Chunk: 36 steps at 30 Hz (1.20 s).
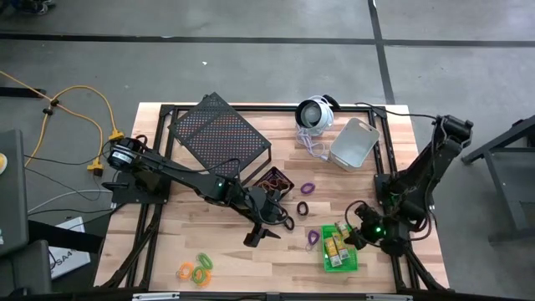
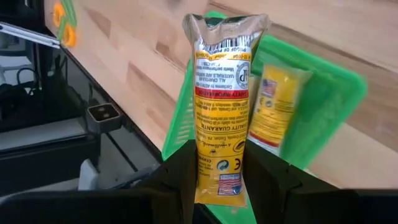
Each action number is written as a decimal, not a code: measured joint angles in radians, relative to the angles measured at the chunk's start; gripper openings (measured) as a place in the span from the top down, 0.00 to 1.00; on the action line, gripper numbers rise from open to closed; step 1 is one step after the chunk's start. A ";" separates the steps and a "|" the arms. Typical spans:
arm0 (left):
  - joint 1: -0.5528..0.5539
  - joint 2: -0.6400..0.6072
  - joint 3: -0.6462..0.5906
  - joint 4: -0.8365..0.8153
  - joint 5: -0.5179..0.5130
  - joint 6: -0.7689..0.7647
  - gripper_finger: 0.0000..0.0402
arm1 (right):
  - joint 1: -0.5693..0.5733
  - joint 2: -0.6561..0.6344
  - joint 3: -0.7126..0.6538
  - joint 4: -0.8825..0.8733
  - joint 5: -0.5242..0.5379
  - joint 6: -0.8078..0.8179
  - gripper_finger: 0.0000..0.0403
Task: Pick & Place Office Desk Supplies
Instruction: Put the crayon box into the green bin
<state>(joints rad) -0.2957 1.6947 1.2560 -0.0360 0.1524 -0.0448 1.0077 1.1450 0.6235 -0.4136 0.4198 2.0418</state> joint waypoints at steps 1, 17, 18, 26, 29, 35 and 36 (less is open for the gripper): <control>0.000 0.000 0.000 0.000 0.000 0.000 0.45 | -0.009 0.013 0.000 0.026 -0.002 -0.011 0.73; 0.000 0.000 0.000 0.000 0.000 0.000 0.45 | -0.041 0.217 0.000 0.322 -0.053 -0.021 0.73; 0.000 0.000 0.000 0.000 0.000 0.000 0.45 | -0.041 0.217 0.000 0.321 -0.053 -0.021 0.73; 0.000 0.000 0.000 0.000 0.000 0.000 0.45 | -0.037 0.217 0.000 0.308 -0.061 -0.028 0.73; 0.000 0.000 0.000 0.000 0.000 0.000 0.45 | -0.027 0.216 0.000 0.288 -0.062 -0.029 0.73; 0.000 0.000 0.000 0.000 0.000 0.000 0.45 | -0.019 0.216 0.000 0.250 -0.063 -0.027 0.73; 0.000 0.000 0.000 0.000 0.000 0.000 0.45 | -0.019 0.216 0.000 0.251 -0.063 -0.029 0.73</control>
<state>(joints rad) -0.2957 1.6947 1.2560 -0.0358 0.1524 -0.0448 0.9886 1.3613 0.6239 -0.1624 0.3568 2.0131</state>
